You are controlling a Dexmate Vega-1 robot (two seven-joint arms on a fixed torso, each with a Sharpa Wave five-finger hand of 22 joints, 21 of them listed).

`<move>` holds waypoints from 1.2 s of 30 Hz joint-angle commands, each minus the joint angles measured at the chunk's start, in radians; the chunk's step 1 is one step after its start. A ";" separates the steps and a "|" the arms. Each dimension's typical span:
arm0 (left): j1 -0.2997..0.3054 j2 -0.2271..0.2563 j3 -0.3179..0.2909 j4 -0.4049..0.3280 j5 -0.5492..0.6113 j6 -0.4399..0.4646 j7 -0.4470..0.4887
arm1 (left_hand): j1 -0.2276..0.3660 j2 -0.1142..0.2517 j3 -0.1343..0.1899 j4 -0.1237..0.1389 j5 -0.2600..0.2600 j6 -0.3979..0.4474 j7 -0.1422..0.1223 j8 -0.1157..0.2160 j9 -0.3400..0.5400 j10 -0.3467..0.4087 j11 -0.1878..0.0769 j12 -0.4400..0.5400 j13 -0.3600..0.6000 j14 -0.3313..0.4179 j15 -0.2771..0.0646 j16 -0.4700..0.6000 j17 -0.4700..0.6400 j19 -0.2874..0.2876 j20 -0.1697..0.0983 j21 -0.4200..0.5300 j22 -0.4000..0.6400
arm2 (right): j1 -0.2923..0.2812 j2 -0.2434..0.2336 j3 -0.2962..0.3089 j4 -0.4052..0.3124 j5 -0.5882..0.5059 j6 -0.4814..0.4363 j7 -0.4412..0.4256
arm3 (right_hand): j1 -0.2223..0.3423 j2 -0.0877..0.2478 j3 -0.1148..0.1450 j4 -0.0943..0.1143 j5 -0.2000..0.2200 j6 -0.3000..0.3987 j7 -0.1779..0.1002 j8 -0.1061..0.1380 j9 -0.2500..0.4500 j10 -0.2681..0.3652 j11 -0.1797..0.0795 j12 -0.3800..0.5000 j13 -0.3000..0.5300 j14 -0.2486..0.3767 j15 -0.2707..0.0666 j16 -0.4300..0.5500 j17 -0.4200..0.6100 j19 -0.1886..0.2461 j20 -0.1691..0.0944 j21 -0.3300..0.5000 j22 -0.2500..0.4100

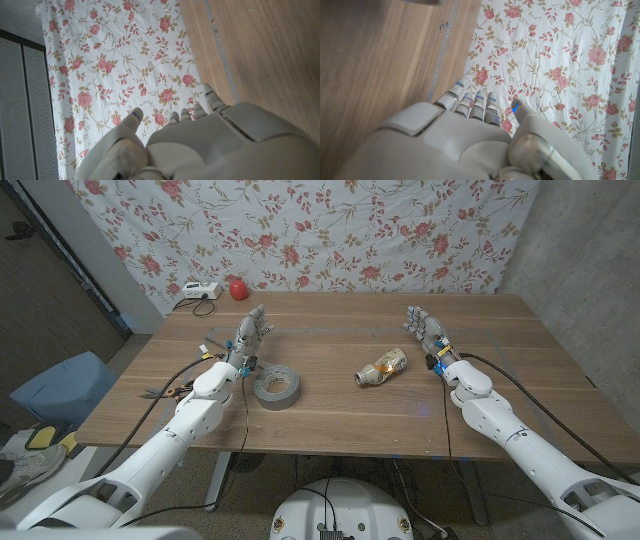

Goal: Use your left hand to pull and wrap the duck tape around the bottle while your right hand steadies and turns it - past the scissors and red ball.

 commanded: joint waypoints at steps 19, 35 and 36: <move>-0.067 -0.020 0.070 -0.032 0.120 0.049 0.076 | 0.015 0.015 0.001 -0.024 0.010 0.013 -0.034 0.034 0.007 0.012 0.021 0.040 0.004 -0.020 0.042 0.023 0.000 -0.088 0.054 -0.001 0.003 | -0.093 -0.158 0.002 -0.159 -0.186 -0.082 -0.158 | 0.211 -0.031 0.065 -0.233 -0.033 0.094 0.009 0.019 0.007 0.111 0.052 0.020 0.006 0.144 0.057 0.038 -0.001 0.072 0.072 0.011 0.007; -0.075 -0.032 0.098 -0.073 0.149 0.089 0.103 | 0.016 0.012 -0.001 -0.027 0.010 0.047 -0.046 0.031 0.008 0.050 0.025 0.046 0.006 0.022 0.052 0.028 0.001 -0.080 0.080 -0.011 0.004 | -0.129 -0.306 0.003 -0.313 -0.315 -0.218 -0.191 | 0.225 -0.043 0.066 -0.248 -0.040 0.096 0.010 0.016 0.008 0.114 0.056 0.018 0.008 0.153 0.051 0.038 0.000 0.073 0.081 0.010 0.008; -0.075 -0.033 0.098 -0.073 0.149 0.088 0.102 | 0.016 0.011 -0.001 -0.028 0.010 0.049 -0.047 0.031 0.008 0.051 0.025 0.046 0.006 0.025 0.052 0.028 0.001 -0.078 0.086 -0.011 0.004 | -0.132 -0.315 0.004 -0.323 -0.321 -0.227 -0.191 | 0.226 -0.044 0.066 -0.249 -0.040 0.095 0.009 0.016 0.008 0.115 0.056 0.018 0.008 0.153 0.051 0.038 0.000 0.073 0.082 0.010 0.008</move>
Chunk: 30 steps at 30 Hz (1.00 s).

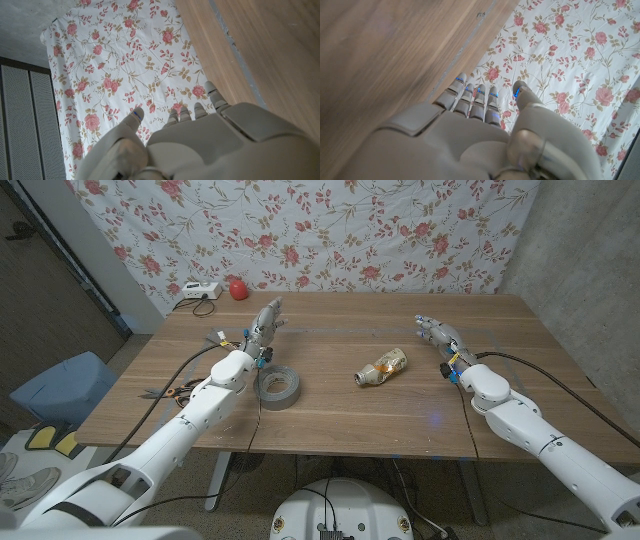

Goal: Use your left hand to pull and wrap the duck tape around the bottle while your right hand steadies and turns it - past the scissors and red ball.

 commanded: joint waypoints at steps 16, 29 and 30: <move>0.002 -0.005 0.021 -0.050 0.017 0.041 0.015 | 0.006 -0.001 0.001 -0.006 0.009 0.033 -0.017 0.001 0.005 0.042 0.030 0.008 0.005 0.037 0.011 0.010 0.005 -0.054 0.057 -0.012 0.006 | -0.062 -0.232 -0.007 -0.292 -0.222 -0.274 -0.036 | 0.025 -0.014 0.001 -0.019 -0.003 -0.011 -0.013 -0.005 0.004 -0.002 -0.009 -0.005 0.005 0.005 -0.007 0.003 0.004 -0.001 0.024 0.000 0.003; 0.008 0.001 0.021 -0.060 0.010 0.034 -0.002 | 0.005 -0.002 -0.001 -0.005 0.009 0.040 -0.020 -0.001 0.005 0.044 0.038 0.006 0.005 0.039 0.010 0.006 0.005 -0.052 0.057 -0.016 0.006 | -0.071 -0.316 -0.033 -0.450 -0.337 -0.453 -0.015 | 0.043 -0.022 0.004 -0.023 -0.004 -0.034 -0.020 -0.013 0.005 -0.021 -0.018 -0.014 0.006 -0.003 -0.019 -0.003 0.005 -0.005 0.038 -0.003 0.004; 0.010 0.002 0.021 -0.063 0.010 0.034 -0.001 | 0.005 -0.002 -0.001 -0.005 0.010 0.040 -0.019 -0.001 0.005 0.046 0.038 0.006 0.005 0.039 0.010 0.006 0.005 -0.053 0.058 -0.016 0.006 | -0.072 -0.321 -0.033 -0.458 -0.340 -0.461 -0.011 | 0.045 -0.023 0.004 -0.023 -0.004 -0.036 -0.021 -0.014 0.005 -0.025 -0.019 -0.015 0.007 -0.004 -0.020 -0.004 0.005 -0.005 0.039 -0.003 0.004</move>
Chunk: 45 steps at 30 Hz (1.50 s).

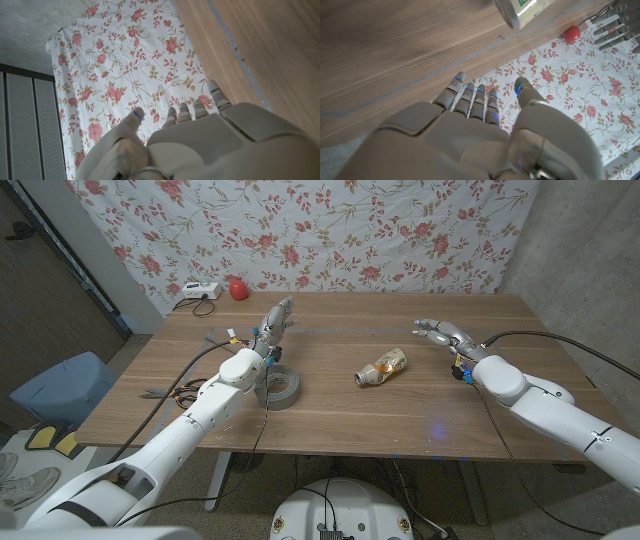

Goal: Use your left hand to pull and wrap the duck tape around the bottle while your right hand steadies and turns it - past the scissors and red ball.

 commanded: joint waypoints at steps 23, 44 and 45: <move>0.033 0.005 0.001 -0.051 -0.018 -0.008 -0.018 | 0.000 -0.001 -0.004 -0.001 0.011 0.019 -0.007 -0.003 0.005 0.009 0.005 0.004 0.007 0.008 0.006 -0.006 0.004 -0.048 0.011 -0.008 0.002 | 0.057 -0.186 -0.136 -0.321 -0.337 -0.395 0.158 | 0.125 -0.020 0.071 -0.020 0.036 -0.087 -0.018 -0.015 0.007 -0.081 -0.030 -0.026 0.005 -0.041 -0.022 -0.021 0.006 -0.006 0.021 -0.010 0.003; 0.041 0.002 -0.007 -0.052 -0.033 -0.014 -0.018 | -0.008 -0.002 -0.008 0.005 0.013 0.031 -0.008 -0.005 0.006 0.016 0.005 0.002 0.007 0.014 0.004 -0.008 0.004 -0.041 0.012 -0.014 0.003 | 0.214 -0.133 -0.318 -0.326 -0.731 -0.461 0.404 | 0.216 -0.043 0.118 -0.022 0.045 -0.117 -0.034 -0.011 0.008 -0.136 -0.062 -0.028 0.007 -0.052 -0.040 -0.019 0.010 0.010 0.021 -0.005 0.004; 0.041 0.001 -0.008 -0.051 -0.034 -0.015 -0.019 | -0.008 -0.002 -0.008 0.005 0.013 0.031 -0.008 -0.005 0.006 0.016 0.004 0.002 0.007 0.014 0.004 -0.008 0.004 -0.040 0.012 -0.014 0.003 | 0.216 -0.129 -0.323 -0.325 -0.750 -0.459 0.411 | 0.220 -0.044 0.121 -0.022 0.046 -0.118 -0.034 -0.010 0.008 -0.136 -0.062 -0.027 0.007 -0.052 -0.042 -0.019 0.010 0.011 0.020 -0.005 0.004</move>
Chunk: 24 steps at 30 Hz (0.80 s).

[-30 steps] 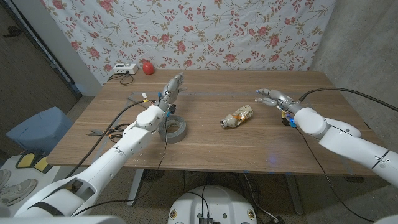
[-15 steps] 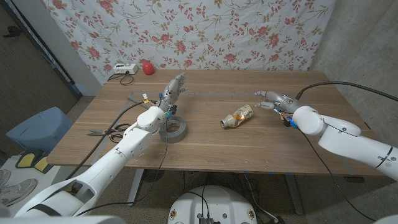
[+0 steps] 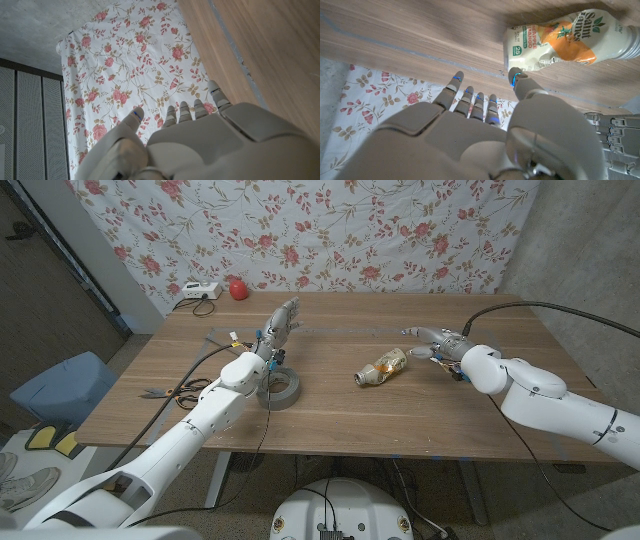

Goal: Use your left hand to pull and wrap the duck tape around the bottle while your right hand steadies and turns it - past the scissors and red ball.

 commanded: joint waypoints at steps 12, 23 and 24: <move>-0.014 -0.015 -0.002 0.032 -0.019 -0.013 -0.021 | -0.013 -0.003 -0.007 0.004 0.008 0.006 -0.007 -0.003 0.001 0.003 -0.003 0.000 0.003 0.004 0.001 -0.006 0.005 -0.038 0.013 -0.009 0.003 | 0.097 0.078 -0.149 -0.002 -0.442 -0.026 0.282 | 0.087 -0.028 0.045 -0.002 -0.007 -0.031 -0.028 0.003 0.004 -0.026 -0.017 0.003 0.003 -0.013 -0.014 0.001 0.007 0.022 -0.011 0.005 0.003; -0.019 -0.020 -0.004 0.045 -0.029 -0.015 -0.031 | -0.016 -0.002 -0.008 0.006 0.010 0.006 -0.007 -0.005 0.001 0.005 -0.011 -0.002 0.003 0.006 0.000 -0.006 0.005 -0.037 0.015 -0.013 0.003 | 0.123 0.147 -0.176 0.035 -0.617 0.051 0.413 | 0.161 -0.048 0.078 -0.002 -0.021 -0.058 -0.042 0.004 0.005 -0.044 -0.048 0.007 0.004 -0.036 -0.022 -0.003 0.009 0.024 -0.021 0.002 0.002; -0.019 -0.020 -0.005 0.045 -0.031 -0.016 -0.032 | -0.016 -0.002 -0.009 0.006 0.010 0.007 -0.007 -0.005 0.001 0.005 -0.011 -0.002 0.003 0.007 0.000 -0.007 0.005 -0.037 0.016 -0.013 0.003 | 0.124 0.154 -0.177 0.041 -0.629 0.061 0.420 | 0.186 -0.057 0.087 0.000 -0.024 -0.062 -0.054 0.006 0.005 -0.043 -0.083 0.011 0.004 -0.037 -0.024 -0.001 0.010 0.025 -0.024 0.002 0.002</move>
